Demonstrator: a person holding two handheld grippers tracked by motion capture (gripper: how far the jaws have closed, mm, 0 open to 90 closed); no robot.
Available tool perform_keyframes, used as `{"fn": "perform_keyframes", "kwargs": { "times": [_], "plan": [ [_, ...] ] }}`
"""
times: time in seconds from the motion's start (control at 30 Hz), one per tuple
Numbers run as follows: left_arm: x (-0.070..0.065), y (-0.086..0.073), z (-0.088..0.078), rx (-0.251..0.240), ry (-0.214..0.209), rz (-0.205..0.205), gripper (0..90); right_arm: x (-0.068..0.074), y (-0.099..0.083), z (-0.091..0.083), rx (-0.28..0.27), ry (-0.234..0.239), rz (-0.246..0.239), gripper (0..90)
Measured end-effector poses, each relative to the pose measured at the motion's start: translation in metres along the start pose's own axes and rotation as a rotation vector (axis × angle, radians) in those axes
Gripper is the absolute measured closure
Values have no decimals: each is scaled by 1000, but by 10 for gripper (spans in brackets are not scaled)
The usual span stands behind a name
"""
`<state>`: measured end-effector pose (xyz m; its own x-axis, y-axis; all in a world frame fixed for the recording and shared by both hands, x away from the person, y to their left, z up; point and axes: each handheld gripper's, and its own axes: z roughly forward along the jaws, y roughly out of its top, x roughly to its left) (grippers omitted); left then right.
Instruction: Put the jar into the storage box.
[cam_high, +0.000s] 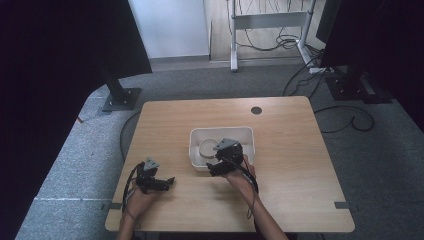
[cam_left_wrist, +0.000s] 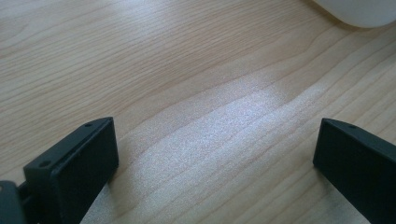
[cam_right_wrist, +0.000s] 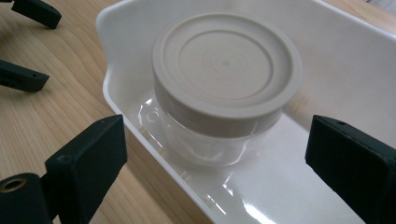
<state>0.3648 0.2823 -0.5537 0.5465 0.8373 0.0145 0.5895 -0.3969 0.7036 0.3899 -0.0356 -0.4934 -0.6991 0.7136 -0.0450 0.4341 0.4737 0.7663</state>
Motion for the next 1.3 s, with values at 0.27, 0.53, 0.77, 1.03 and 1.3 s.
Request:
{"fn": "perform_keyframes", "kwargs": {
  "times": [0.27, 0.53, 0.77, 1.03, 1.3],
  "plan": [
    [0, 0, 0, 0, 0, 0, 0, -2, -5, -7, -8, 1, -2, 50],
    [0, 0, 0, 0, 0, -1, 0, -2, -12, -16, -8, 11, -14, 52],
    [0, 0, 0, 1, 1, -1, 0, -4, -18, -25, -9, 4, -18, 52],
    [0, 0, 0, 1, 1, -1, 0, -7, -25, -33, -15, 1, -18, 48],
    [0, 0, 0, 1, 1, -1, 0, -10, -34, -40, -17, 2, -5, 46]
  ]
}}
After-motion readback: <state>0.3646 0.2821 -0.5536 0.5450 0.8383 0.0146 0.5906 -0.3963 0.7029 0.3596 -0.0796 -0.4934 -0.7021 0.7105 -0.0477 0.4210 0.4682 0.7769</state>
